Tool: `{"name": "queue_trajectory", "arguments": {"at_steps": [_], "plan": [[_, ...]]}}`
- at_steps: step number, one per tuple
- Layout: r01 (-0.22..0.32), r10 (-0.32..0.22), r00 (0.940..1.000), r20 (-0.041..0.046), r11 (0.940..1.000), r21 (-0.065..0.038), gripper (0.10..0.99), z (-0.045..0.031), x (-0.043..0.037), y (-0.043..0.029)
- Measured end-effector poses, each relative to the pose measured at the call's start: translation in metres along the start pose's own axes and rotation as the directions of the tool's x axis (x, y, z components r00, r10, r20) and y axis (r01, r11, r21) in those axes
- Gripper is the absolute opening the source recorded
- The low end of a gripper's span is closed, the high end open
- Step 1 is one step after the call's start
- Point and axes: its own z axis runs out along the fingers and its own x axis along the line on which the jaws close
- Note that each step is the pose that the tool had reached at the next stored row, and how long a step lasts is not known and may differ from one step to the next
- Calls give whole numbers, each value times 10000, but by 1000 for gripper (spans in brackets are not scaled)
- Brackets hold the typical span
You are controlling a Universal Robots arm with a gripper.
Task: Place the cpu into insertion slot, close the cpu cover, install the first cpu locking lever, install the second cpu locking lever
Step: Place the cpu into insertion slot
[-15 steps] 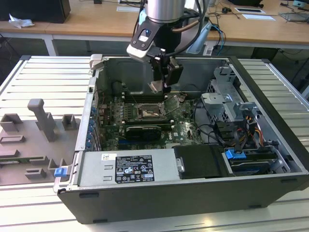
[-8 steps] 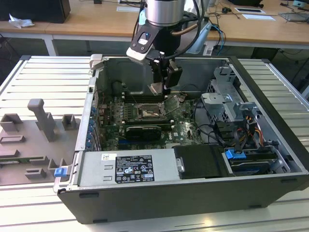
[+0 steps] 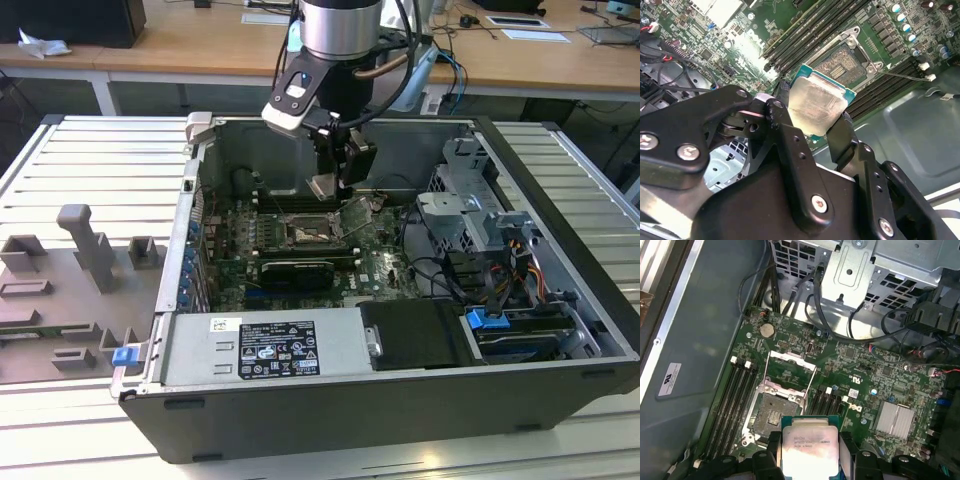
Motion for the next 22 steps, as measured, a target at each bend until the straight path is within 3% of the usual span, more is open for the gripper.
{"name": "queue_trajectory", "arguments": {"at_steps": [22], "plan": [[-60, 60, 10000, 6, 10000, 1, 545, 128, 0, -10]]}}
